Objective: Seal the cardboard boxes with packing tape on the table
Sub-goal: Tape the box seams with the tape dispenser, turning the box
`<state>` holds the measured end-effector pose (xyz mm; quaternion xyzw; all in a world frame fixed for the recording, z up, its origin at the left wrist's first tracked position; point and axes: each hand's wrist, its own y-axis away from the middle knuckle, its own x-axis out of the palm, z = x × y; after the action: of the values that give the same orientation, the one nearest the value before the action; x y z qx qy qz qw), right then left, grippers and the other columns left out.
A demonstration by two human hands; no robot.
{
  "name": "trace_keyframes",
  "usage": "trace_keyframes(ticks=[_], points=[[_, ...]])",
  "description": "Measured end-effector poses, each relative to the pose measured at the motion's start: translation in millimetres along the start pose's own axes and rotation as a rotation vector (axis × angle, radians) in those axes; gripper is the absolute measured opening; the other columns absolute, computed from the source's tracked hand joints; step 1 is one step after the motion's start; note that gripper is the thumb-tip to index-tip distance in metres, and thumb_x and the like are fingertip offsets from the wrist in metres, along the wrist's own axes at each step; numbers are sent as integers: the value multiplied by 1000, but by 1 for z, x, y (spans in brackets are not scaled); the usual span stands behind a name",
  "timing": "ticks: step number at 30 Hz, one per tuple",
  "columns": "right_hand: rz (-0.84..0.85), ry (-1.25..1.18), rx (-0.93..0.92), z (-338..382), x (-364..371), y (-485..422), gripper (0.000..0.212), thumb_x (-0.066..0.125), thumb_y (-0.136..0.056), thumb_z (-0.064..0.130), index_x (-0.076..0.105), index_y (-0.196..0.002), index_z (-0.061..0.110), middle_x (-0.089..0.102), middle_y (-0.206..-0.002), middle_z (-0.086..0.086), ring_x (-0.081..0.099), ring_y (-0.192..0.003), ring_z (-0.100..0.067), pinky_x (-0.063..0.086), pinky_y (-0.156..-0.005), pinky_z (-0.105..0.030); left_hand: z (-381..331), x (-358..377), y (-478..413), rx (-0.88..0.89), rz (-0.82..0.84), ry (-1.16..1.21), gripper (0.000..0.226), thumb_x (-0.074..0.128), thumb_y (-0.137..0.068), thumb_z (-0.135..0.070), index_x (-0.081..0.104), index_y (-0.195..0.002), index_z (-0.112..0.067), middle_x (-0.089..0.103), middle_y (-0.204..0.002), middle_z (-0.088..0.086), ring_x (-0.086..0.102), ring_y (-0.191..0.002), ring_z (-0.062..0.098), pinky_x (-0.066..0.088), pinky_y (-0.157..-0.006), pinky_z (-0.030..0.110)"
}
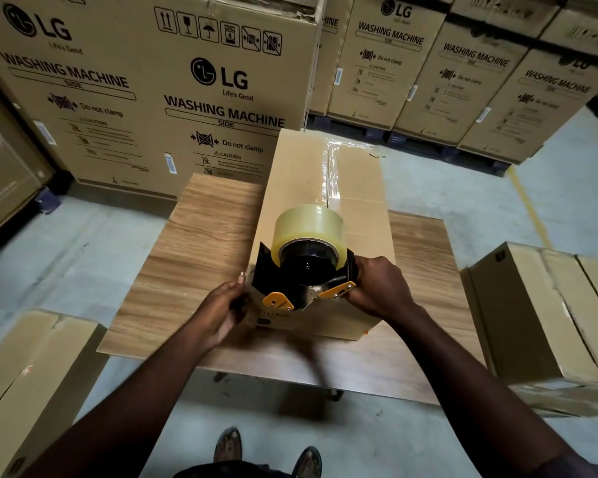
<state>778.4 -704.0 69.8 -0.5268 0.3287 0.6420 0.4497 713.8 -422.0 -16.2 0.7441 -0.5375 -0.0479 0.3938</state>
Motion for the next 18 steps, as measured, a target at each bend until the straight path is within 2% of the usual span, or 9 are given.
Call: trace_keyframes(ticks=[2, 5, 8, 10, 13, 15, 17, 18], points=[[-6, -2, -2, -1, 1, 0, 39, 56, -70, 53, 65, -94, 23, 72, -83, -7, 65, -78, -37, 34, -59, -30, 6, -2, -2, -129, -61, 93, 18, 51, -102, -10, 63, -89, -9, 67, -66, 4, 57, -67, 12, 48, -46, 18], [-3, 2, -12, -2, 2, 1, 33, 64, -75, 50, 64, -94, 23, 72, -83, -6, 64, -78, -37, 34, -59, -31, 22, -10, -4, -193, -101, 45, 16, 57, -99, -13, 67, -88, -8, 69, -72, 8, 58, -72, 17, 50, -57, 27], [-8, 15, -22, -2, 2, 1, 30, 67, -78, 46, 65, -96, 22, 72, -83, -8, 64, -77, -38, 35, -59, -31, 17, -10, -5, -116, -118, 103, 18, 57, -101, -27, 67, -94, -14, 68, -63, -3, 60, -64, 11, 45, -58, 26], [-14, 5, -18, -2, 2, 2, 28, 68, -78, 45, 64, -94, 21, 71, -82, -8, 64, -76, -38, 35, -59, -32, 5, -6, -3, -20, -52, 128, 20, 52, -103, -35, 66, -100, -20, 65, -64, -9, 56, -66, 7, 40, -62, 25], [2, -16, 9, -2, 1, 1, 24, 70, -77, 44, 61, -88, 24, 71, -79, -6, 63, -75, -37, 35, -58, -32, 0, 4, 2, 43, 19, -125, 16, 48, -105, -23, 64, -103, -20, 68, -76, -9, 53, -73, 7, 38, -64, 27], [60, -49, 28, -3, 0, 0, 24, 73, -76, 44, 59, -82, 26, 70, -78, -3, 63, -75, -34, 36, -57, -31, -2, -2, -2, 92, -66, -310, 18, 54, -103, -16, 65, -116, -15, 70, -94, 0, 53, -75, 9, 39, -64, 26], [167, -136, 55, -4, -6, -4, 25, 76, -76, 47, 60, -76, 27, 68, -74, 3, 61, -72, -26, 37, -56, -31, -12, -4, -4, 216, -165, -343, 24, 60, -100, -15, 63, -123, -9, 66, -97, 5, 53, -75, 9, 42, -66, 26], [233, -184, 54, -4, -10, -6, 26, 78, -76, 47, 60, -71, 30, 65, -69, 7, 60, -69, -21, 38, -55, -30, -17, 0, -2, 286, -161, -304, 21, 60, -100, -16, 64, -120, -10, 64, -97, 4, 55, -78, 10, 45, -70, 26]])
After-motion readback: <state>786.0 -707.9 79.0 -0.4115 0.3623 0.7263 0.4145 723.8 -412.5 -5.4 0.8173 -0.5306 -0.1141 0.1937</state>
